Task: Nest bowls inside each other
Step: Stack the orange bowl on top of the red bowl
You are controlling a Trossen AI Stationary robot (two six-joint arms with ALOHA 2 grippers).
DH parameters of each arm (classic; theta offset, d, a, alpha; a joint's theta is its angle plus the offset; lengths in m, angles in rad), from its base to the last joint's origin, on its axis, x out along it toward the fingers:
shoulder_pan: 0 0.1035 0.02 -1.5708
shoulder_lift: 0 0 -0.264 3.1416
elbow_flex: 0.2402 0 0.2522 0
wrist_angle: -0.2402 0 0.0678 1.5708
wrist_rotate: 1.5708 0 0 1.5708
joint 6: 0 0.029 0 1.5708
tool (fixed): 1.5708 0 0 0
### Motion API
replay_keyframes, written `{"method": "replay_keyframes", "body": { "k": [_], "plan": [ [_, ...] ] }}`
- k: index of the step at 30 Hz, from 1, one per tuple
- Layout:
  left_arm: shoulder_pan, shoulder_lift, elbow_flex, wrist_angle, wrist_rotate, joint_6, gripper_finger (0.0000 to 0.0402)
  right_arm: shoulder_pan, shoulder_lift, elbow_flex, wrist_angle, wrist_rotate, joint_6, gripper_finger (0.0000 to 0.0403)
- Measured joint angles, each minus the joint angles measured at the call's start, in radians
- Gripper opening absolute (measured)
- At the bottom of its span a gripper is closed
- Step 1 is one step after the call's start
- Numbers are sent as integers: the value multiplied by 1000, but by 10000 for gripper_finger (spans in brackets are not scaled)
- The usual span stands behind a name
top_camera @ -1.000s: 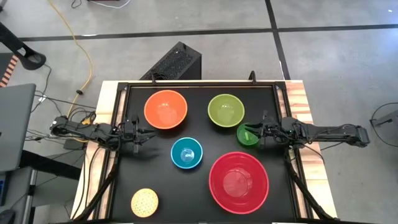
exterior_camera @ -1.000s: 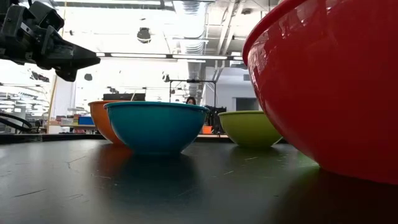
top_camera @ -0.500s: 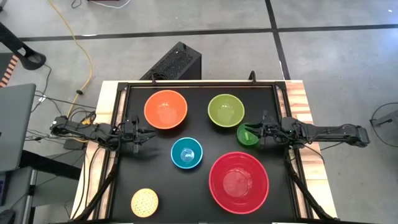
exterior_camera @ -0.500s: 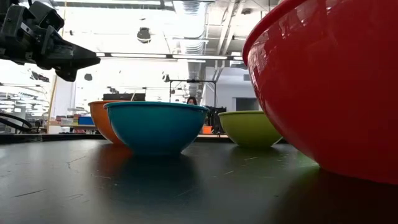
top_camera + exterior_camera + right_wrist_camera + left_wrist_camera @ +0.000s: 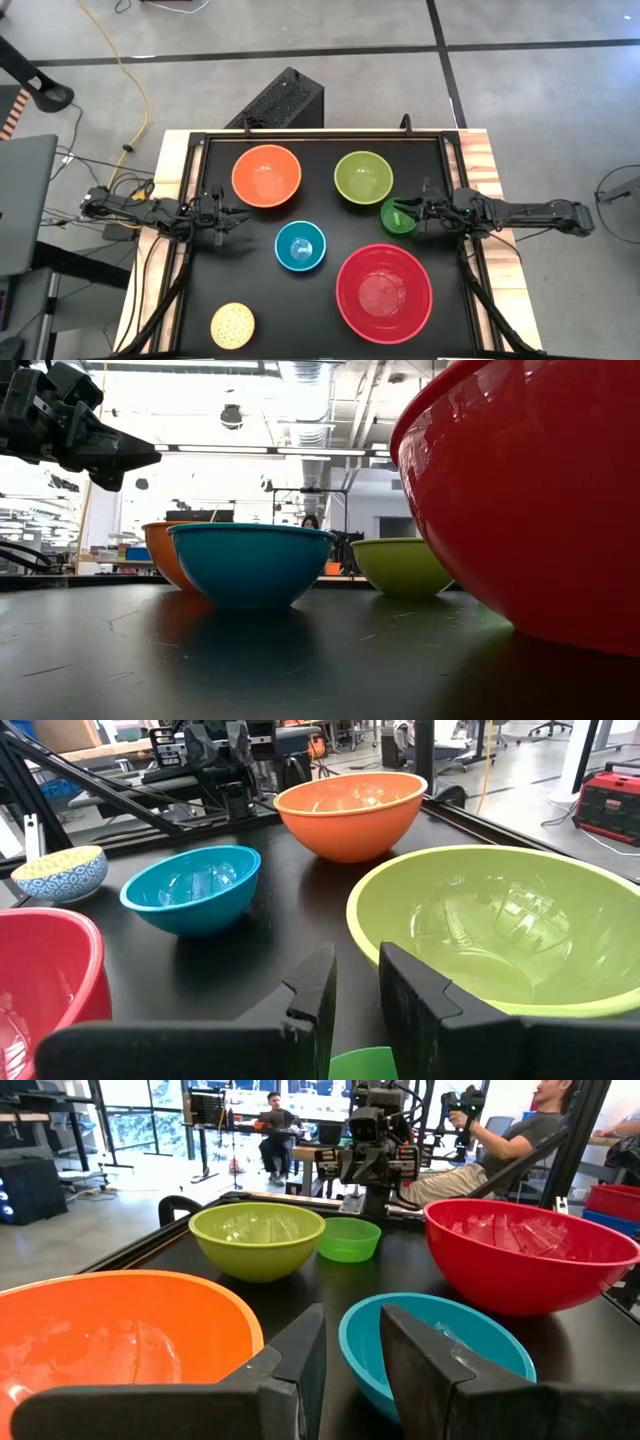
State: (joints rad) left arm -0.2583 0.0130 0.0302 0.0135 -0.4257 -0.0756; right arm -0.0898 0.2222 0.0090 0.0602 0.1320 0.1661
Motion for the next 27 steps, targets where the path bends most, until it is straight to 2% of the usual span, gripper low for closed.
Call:
{"method": "replay_keyframes", "body": {
  "k": [5,9,11,13,16,20,27],
  "plan": [
    [0,0,0,1,0,-10,87,-3,0,0,177,4,8,98],
    [0,0,-1,10,-2,-39,87,-21,16,11,352,107,145,98],
    [0,0,-2,14,-7,-45,87,-34,49,51,379,105,192,98],
    [0,0,-3,29,-25,-45,87,-39,105,107,379,78,147,98],
    [1,0,-2,65,-64,-40,87,-43,247,222,383,57,124,98],
    [1,0,-2,63,-87,-42,87,-66,515,420,361,62,80,98],
    [1,0,-2,32,-87,-41,87,-152,996,825,106,56,64,107]
  ]
}}
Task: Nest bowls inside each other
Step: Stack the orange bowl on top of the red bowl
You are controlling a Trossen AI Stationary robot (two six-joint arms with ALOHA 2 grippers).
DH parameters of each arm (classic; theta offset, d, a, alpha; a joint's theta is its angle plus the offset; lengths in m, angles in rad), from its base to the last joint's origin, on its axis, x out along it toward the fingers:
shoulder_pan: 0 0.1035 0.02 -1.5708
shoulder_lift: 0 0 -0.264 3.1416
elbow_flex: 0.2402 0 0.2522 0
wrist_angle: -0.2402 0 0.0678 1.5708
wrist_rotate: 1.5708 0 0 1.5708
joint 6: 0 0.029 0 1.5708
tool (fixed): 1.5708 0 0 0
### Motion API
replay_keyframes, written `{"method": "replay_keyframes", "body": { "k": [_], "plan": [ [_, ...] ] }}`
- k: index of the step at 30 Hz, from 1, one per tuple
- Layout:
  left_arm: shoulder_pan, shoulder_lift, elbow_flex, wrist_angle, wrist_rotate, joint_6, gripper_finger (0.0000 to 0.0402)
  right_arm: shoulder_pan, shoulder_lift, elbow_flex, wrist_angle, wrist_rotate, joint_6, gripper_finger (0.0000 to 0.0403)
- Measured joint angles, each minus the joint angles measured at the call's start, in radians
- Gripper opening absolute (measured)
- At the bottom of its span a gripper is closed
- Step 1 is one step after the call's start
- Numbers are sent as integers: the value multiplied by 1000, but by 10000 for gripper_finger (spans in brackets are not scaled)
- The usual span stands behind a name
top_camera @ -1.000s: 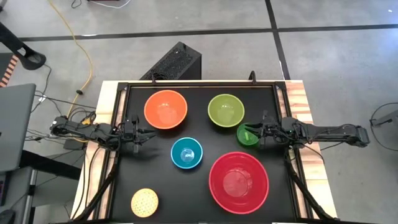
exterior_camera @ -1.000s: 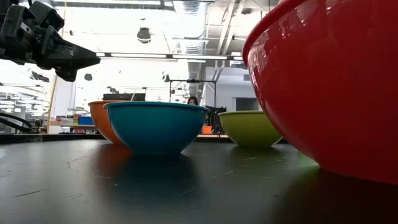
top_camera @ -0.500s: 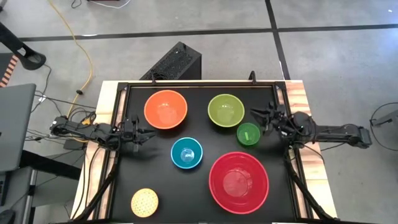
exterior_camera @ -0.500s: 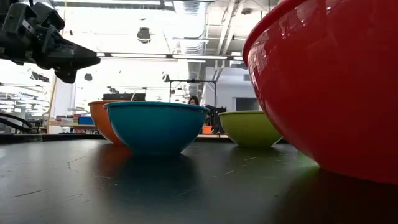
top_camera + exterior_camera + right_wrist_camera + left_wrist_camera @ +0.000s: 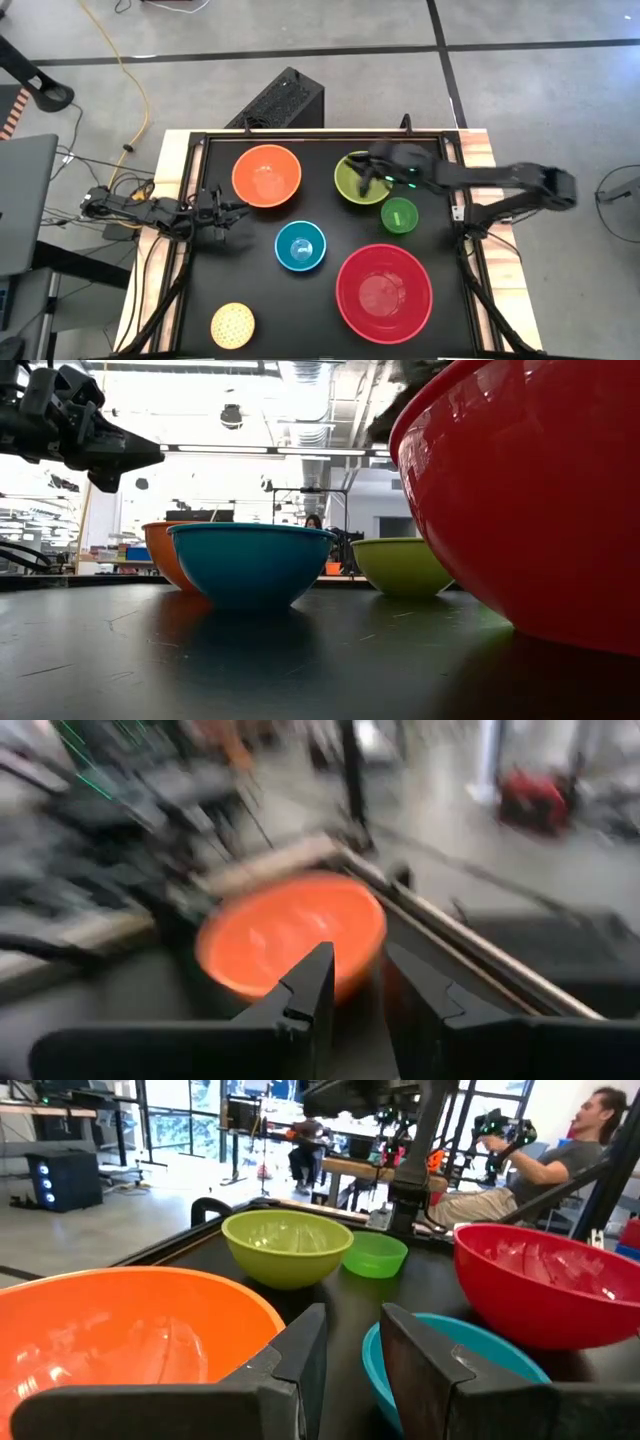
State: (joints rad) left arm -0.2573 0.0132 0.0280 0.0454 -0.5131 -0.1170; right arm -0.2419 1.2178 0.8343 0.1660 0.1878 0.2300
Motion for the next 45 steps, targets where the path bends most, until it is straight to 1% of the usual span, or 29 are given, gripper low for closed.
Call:
{"method": "replay_keyframes", "body": {
  "k": [4,8,12,15,20,23,28,40,43,45],
  "plan": [
    [0,0,2,-23,0,0,87,-43,231,252,-170,-9,1,142],
    [0,0,2,-25,1,-4,87,-75,432,481,-355,-10,0,199],
    [0,0,2,-26,3,-6,87,-97,594,657,-402,-8,17,250],
    [0,0,2,-26,4,-8,87,-102,702,761,-432,-8,49,266],
    [0,0,3,-28,4,-8,87,-102,836,900,-463,-7,62,270],
    [0,0,3,-28,4,-8,87,-101,901,963,-501,-7,69,270],
    [0,0,3,-28,4,-1,87,-102,979,1027,-540,-3,69,270],
    [0,8,3,-29,2,0,87,-101,1025,1031,-557,-7,90,269],
    [0,8,3,-29,2,0,87,-101,1029,1031,-558,-12,108,253],
    [0,8,3,-29,2,0,87,-100,1029,1031,-551,-14,111,228]
  ]
}}
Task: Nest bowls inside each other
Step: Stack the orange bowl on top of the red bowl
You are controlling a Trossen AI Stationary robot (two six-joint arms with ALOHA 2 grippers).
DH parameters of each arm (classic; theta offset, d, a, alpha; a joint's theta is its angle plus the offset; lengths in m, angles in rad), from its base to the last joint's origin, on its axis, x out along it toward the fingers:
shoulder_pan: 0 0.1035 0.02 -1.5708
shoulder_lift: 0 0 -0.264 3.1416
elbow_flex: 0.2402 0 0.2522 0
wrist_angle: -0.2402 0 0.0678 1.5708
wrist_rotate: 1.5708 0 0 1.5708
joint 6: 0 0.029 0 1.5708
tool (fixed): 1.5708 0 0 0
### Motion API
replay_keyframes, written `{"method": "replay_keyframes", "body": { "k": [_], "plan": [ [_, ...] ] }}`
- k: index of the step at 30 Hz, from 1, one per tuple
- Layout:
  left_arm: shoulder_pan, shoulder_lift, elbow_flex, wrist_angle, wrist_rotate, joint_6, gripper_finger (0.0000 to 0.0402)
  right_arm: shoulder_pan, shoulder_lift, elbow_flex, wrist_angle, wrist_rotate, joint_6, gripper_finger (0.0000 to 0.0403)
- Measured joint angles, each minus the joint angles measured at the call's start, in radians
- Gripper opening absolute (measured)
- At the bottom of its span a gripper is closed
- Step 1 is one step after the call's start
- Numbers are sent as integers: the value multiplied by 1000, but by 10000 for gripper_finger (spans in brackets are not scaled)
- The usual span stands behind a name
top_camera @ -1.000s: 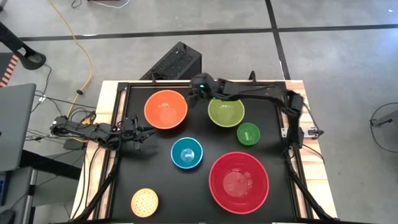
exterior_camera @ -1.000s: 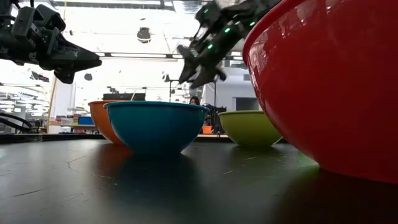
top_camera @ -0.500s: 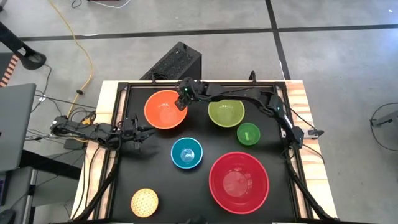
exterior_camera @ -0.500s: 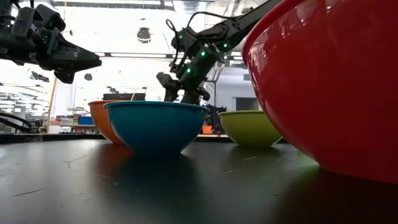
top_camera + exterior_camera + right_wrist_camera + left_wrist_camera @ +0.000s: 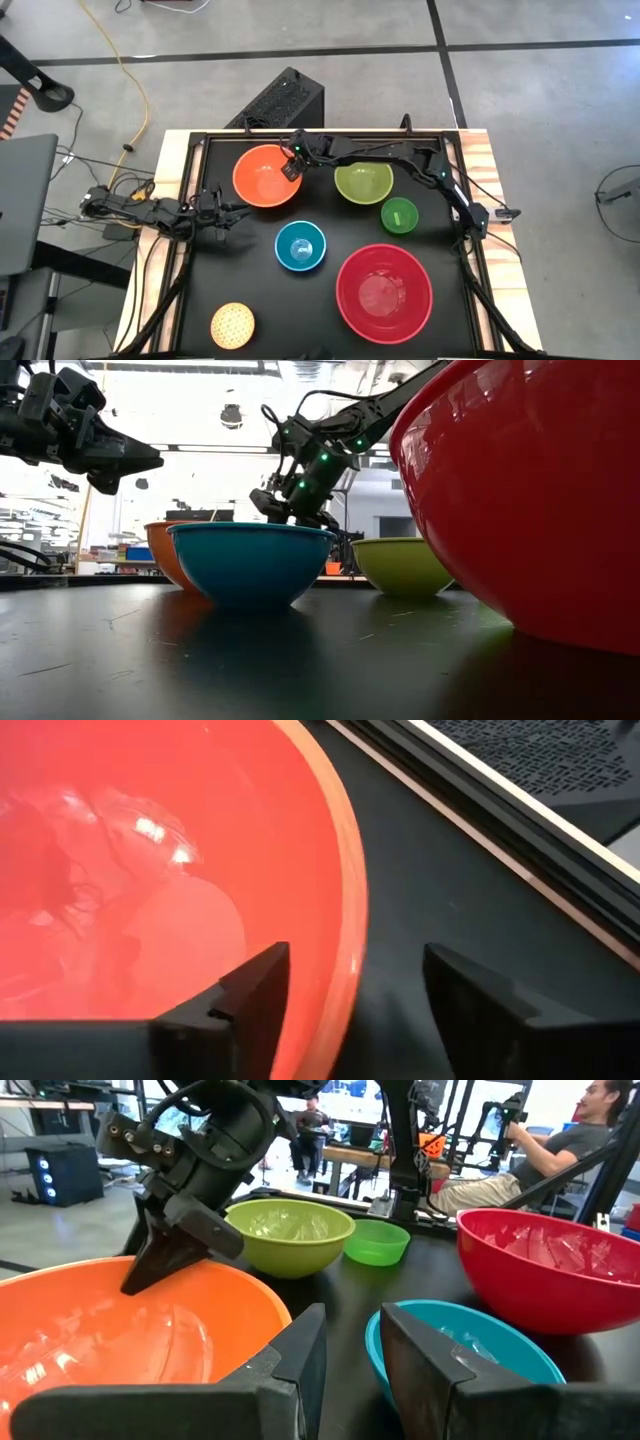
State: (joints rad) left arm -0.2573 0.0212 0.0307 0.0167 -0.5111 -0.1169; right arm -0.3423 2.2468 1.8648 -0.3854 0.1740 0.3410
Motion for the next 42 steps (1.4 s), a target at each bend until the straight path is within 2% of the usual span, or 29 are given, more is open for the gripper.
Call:
{"method": "replay_keyframes", "body": {
  "k": [3,8,10,16,21,29,34,38,42],
  "plan": [
    [0,0,0,0,0,0,87,0,0,0,15,5,11,167],
    [0,0,0,0,0,0,87,-3,0,21,40,9,6,38],
    [0,0,0,0,0,-4,87,-7,0,33,53,13,-17,17],
    [0,0,0,0,7,-9,87,-40,-38,136,29,52,-36,14],
    [0,0,0,0,16,-10,87,-61,-119,213,-68,3,-56,8],
    [0,0,0,-1,34,-9,87,-34,-372,215,-292,-22,-97,7],
    [0,0,0,-1,34,-9,87,30,-531,215,-519,-20,-103,7],
    [0,0,0,-1,34,-10,87,112,-657,146,-673,-52,-42,7],
    [0,0,0,-1,34,-10,87,236,-823,-31,-708,-32,87,7]
  ]
}}
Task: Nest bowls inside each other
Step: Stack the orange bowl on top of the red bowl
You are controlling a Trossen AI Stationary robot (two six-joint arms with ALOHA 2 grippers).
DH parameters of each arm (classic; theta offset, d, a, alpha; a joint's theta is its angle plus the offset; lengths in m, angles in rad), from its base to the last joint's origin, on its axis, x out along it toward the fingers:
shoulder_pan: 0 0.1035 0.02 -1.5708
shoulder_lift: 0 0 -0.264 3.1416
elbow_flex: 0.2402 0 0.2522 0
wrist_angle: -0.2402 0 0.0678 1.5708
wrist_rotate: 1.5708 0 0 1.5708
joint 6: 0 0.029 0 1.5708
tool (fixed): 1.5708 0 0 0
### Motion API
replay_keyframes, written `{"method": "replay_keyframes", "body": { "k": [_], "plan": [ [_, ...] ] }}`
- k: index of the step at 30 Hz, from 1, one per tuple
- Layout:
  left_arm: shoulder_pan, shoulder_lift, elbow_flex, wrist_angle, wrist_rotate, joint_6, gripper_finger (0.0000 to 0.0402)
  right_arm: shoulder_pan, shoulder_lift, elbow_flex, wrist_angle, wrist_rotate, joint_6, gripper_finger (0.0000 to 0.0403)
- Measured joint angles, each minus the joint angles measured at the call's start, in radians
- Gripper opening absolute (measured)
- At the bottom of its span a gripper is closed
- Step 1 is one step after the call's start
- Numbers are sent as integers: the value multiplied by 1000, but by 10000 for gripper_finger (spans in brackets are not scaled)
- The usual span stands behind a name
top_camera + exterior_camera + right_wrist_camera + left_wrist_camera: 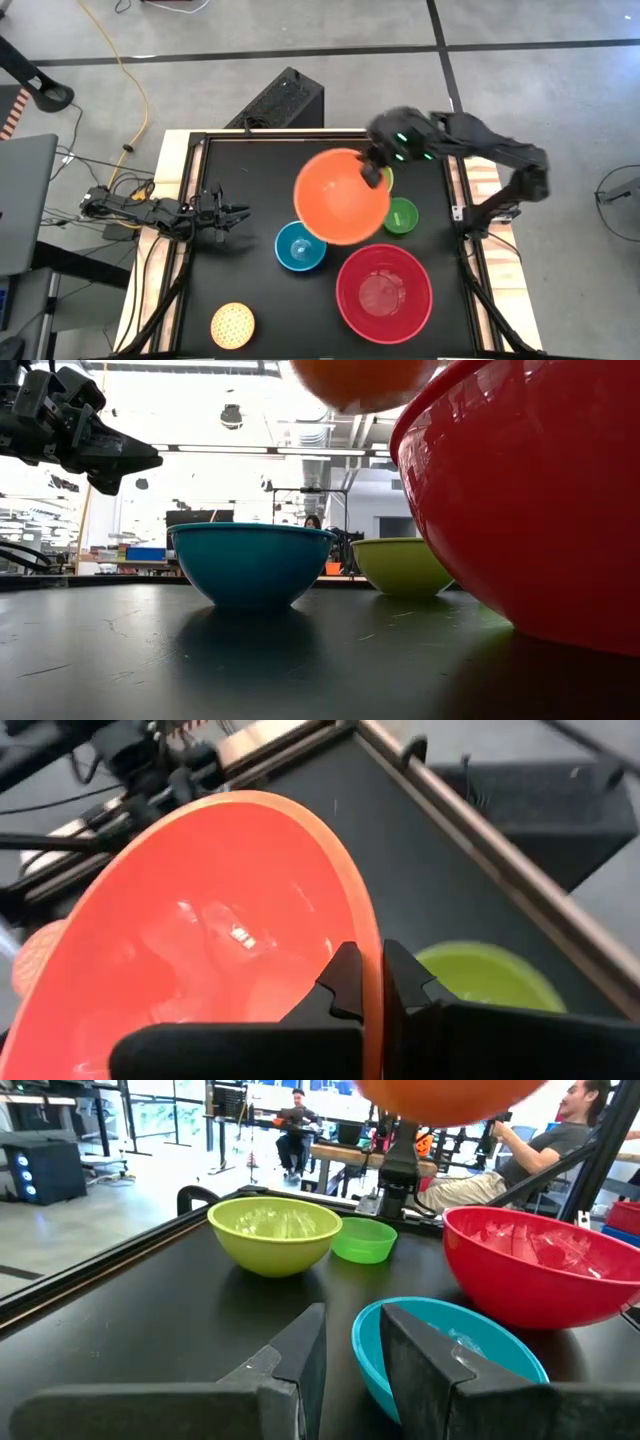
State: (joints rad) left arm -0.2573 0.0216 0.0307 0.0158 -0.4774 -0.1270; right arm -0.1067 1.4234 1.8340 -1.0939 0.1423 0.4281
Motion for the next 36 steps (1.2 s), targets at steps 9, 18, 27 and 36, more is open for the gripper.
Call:
{"method": "replay_keyframes", "body": {
  "k": [9,18,27,36],
  "plan": [
    [0,0,0,0,0,-1,87,508,-395,-632,172,303,543,7],
    [0,0,0,0,-3,-1,87,821,-437,-950,283,438,927,7],
    [0,0,0,0,-5,-1,87,908,-354,-997,295,498,1050,7],
    [0,0,0,0,-5,-1,87,911,-216,-998,296,492,1081,7]
  ]
}}
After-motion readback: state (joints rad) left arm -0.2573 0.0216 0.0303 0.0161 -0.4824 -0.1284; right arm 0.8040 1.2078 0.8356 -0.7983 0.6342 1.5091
